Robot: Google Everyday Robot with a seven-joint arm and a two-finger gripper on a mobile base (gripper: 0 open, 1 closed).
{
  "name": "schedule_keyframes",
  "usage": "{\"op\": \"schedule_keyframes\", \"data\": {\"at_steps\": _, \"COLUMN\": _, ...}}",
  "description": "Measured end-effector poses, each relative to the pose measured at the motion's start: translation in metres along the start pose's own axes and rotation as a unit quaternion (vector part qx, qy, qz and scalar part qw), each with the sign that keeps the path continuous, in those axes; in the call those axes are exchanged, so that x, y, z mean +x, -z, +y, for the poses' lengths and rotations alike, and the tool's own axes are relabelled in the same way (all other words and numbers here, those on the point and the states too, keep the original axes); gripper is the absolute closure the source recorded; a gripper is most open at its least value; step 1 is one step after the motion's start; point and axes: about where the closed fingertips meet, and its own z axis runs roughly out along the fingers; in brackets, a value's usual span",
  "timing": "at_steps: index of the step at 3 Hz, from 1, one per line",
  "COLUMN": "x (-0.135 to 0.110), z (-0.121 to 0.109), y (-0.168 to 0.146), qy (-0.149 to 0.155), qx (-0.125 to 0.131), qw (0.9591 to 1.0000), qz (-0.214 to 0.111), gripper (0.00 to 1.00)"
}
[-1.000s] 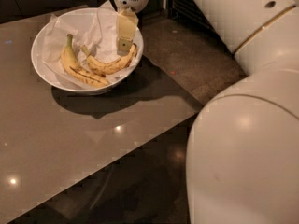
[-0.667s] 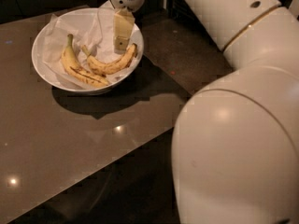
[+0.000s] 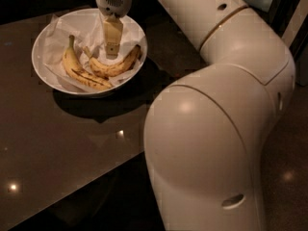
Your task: Pick banana from white bowl
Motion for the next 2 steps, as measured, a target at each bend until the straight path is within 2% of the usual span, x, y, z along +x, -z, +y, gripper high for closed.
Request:
{"op": "schedule_keyframes", "data": {"at_steps": 1, "x": -0.010, "z": 0.000, "y": -0.021, "qy": 0.003, "qx": -0.020, "qw": 0.9998, "qz": -0.001, "gripper": 0.40}}
{"op": "schedule_keyframes", "data": {"at_steps": 2, "x": -0.014, "z": 0.001, "y": -0.036, "qy": -0.005, "qx": -0.035, "qw": 0.9993, "qz": -0.009, "gripper": 0.43}}
